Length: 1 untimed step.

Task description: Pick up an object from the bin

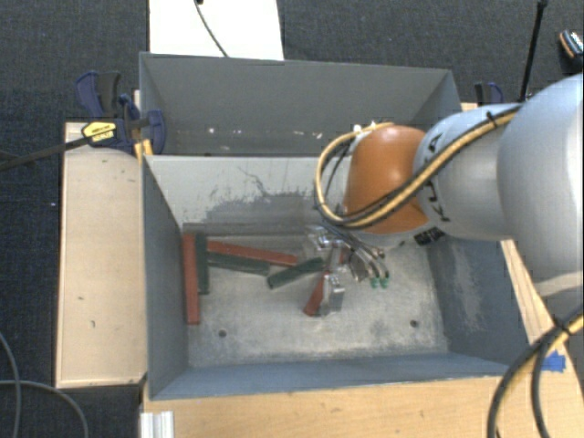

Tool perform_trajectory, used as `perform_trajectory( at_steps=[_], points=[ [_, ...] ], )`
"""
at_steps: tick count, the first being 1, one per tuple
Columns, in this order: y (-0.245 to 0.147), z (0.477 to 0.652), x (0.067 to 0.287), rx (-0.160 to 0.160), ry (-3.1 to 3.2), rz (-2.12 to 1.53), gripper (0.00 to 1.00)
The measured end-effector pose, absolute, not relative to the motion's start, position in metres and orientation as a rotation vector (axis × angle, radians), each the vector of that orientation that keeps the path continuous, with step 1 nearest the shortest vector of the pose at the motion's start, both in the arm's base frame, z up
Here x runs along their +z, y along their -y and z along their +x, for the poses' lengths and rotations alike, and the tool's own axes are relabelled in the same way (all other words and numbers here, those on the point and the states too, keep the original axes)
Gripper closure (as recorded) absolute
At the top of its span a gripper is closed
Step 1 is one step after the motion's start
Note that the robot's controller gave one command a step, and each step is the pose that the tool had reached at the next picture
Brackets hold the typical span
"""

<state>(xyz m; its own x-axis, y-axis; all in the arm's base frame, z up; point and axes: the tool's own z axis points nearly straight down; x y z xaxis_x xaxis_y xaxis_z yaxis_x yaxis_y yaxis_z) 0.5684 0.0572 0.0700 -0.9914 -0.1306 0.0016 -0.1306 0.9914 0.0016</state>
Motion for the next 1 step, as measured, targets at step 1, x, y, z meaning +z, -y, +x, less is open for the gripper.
perform_trajectory(
  at_steps=[1],
  points=[
    [-0.0565,0.5688,0.0701,0.000,3.134,0.211,1.00]
  ],
)
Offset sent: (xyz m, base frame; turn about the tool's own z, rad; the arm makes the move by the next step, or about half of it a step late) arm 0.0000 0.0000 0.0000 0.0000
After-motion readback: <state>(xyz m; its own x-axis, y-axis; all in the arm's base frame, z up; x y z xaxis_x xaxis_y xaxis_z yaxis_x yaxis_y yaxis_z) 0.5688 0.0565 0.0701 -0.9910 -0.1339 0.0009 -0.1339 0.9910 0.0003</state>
